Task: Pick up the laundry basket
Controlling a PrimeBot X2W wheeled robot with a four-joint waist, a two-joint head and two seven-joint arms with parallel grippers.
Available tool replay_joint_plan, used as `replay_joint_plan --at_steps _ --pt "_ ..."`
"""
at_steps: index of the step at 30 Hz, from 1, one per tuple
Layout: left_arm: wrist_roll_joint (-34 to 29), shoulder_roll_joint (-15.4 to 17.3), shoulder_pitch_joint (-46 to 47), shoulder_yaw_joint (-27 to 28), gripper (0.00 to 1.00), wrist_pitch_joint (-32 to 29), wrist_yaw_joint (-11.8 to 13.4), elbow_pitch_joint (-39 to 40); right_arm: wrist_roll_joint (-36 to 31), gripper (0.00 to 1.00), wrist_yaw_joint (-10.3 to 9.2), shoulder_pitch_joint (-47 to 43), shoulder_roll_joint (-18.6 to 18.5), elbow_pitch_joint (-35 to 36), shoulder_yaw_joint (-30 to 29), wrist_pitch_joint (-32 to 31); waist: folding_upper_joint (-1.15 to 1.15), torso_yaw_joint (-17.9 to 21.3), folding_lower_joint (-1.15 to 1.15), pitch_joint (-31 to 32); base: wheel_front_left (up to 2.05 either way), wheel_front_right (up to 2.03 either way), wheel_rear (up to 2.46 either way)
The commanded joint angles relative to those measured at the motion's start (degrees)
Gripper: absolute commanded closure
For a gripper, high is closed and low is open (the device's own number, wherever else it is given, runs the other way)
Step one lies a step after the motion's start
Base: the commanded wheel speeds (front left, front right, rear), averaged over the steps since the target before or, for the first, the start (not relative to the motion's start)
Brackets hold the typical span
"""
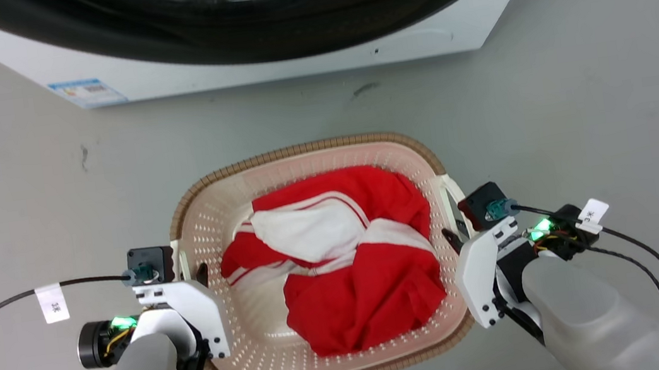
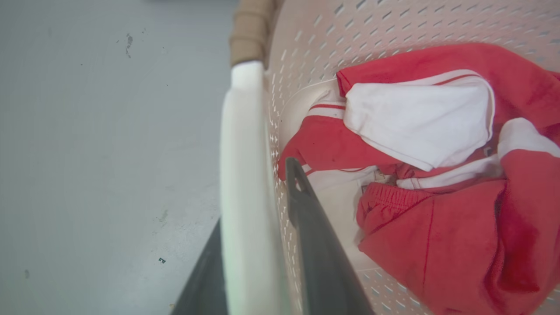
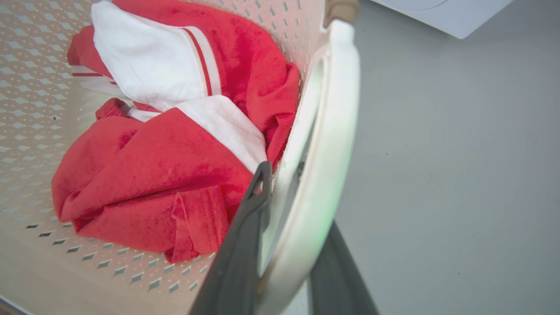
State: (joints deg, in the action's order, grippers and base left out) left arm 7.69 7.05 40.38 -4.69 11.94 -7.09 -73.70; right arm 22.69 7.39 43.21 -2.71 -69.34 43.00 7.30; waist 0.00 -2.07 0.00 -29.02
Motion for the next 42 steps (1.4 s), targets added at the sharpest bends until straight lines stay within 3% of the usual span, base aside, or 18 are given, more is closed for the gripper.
replay_joint_plan --at_steps 1,21,42 --pt "-0.27 0.73 -0.81 -0.55 1.00 -0.52 -0.18 -0.02 0.20 1.00 0.18 -0.82 -0.32 0.26 0.90 -0.22 0.00 1.08 0.00 2.83 0.00 0.00 0.00" --pt "4.81 -0.71 -8.72 -7.74 1.00 -10.82 -0.38 -0.13 8.98 1.00 0.18 -6.84 -0.24 -0.71 8.73 -8.93 0.00 4.87 0.00 19.20 0.00 0.00 0.00" --pt "16.13 0.96 -14.80 -18.62 1.00 -18.41 -0.40 2.30 15.81 1.00 0.17 -10.18 -0.39 -2.24 14.78 -15.08 0.00 7.10 0.00 28.65 0.00 0.00 0.00"
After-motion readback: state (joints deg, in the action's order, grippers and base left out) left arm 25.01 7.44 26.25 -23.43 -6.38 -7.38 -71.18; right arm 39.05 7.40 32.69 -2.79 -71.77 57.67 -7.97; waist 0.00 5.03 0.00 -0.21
